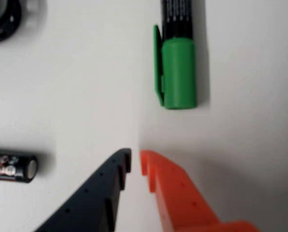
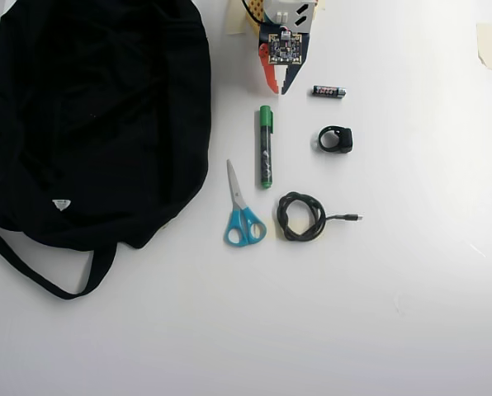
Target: Put the green marker into the black bag
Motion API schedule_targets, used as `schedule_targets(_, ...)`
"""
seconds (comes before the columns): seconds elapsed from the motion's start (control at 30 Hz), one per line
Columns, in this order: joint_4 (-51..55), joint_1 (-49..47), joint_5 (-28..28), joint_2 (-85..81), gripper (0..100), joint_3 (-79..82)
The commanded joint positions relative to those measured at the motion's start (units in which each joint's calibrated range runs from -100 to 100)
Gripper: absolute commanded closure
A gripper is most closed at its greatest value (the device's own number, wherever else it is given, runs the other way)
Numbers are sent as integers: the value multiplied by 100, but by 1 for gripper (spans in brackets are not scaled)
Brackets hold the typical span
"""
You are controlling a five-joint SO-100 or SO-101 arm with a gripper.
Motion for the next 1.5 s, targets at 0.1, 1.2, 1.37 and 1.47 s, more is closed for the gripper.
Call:
schedule_targets(0.1, 26, -6, -20, -58, 98, 235)
schedule_targets(1.2, -25, 24, -31, -17, 97, 235)
schedule_targets(1.37, -809, -21, -26, 17, 97, 64)
schedule_targets(1.47, -1421, -81, -31, 407, 97, -331)
